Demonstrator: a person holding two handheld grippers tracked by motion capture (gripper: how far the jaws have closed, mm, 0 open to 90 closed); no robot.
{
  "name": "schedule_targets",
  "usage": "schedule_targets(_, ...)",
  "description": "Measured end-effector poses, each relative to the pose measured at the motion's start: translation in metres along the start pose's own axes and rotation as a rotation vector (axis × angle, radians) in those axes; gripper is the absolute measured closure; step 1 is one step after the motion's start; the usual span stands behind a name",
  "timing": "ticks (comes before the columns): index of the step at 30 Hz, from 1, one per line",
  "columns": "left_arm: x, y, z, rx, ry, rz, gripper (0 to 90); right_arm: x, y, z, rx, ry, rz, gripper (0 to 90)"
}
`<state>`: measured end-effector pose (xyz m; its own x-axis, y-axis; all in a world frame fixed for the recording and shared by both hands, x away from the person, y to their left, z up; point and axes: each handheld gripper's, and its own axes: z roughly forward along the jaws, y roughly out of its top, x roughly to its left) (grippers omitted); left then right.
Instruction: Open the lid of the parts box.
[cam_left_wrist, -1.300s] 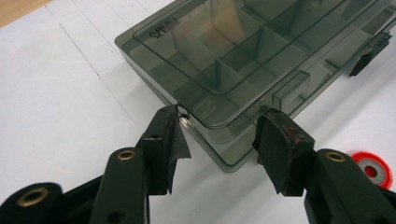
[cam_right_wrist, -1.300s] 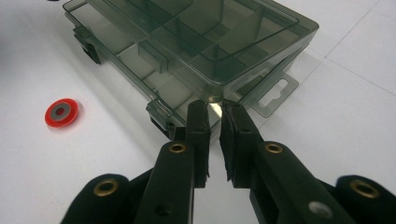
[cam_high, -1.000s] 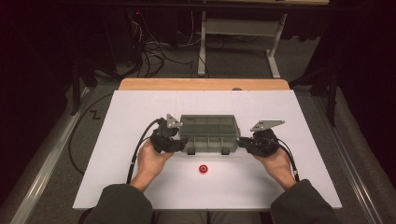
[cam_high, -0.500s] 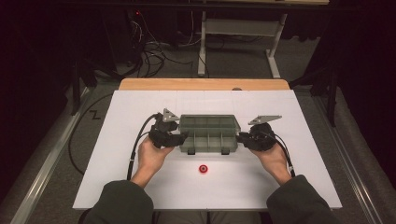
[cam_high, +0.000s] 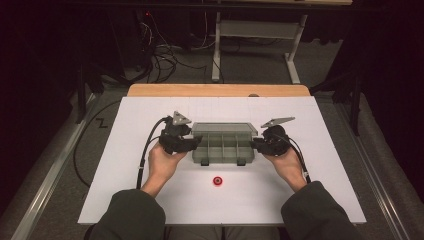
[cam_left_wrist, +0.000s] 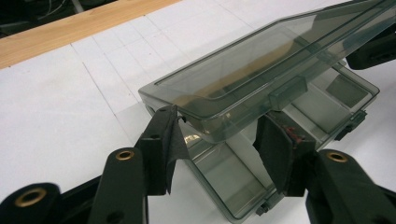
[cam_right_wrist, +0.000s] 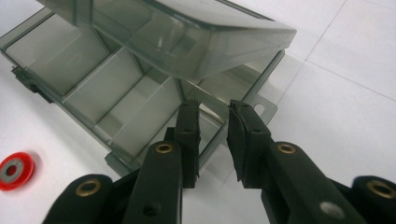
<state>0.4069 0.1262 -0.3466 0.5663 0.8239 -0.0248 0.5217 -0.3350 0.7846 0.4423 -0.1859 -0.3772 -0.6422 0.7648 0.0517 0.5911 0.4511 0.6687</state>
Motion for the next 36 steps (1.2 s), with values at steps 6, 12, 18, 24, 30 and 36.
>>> schedule_targets(6, 0.001, 0.003, 0.0, -0.004, 0.003, 0.0, 49.6, -0.003, 0.003, 0.006, 0.024, -0.005, 0.016, 75.9)
schedule_targets(12, 0.003, 0.006, 0.001, -0.013, 0.004, -0.006, 50.0, -0.006, 0.006, 0.011, 0.041, -0.014, 0.028, 75.9)
schedule_targets(18, 0.006, 0.008, 0.001, -0.019, 0.001, -0.018, 50.7, -0.008, 0.009, 0.015, 0.054, -0.024, 0.039, 75.5)
schedule_targets(24, 0.007, 0.011, 0.002, -0.023, 0.005, -0.019, 51.2, -0.01, 0.01, 0.019, 0.071, -0.026, 0.049, 74.7)
schedule_targets(30, 0.009, 0.014, 0.004, -0.026, 0.008, -0.02, 51.8, -0.01, 0.01, 0.021, 0.076, -0.027, 0.045, 74.3)
schedule_targets(36, 0.012, 0.018, 0.011, -0.006, 0.018, -0.009, 52.8, -0.009, 0.011, 0.022, 0.078, -0.038, 0.039, 74.2)
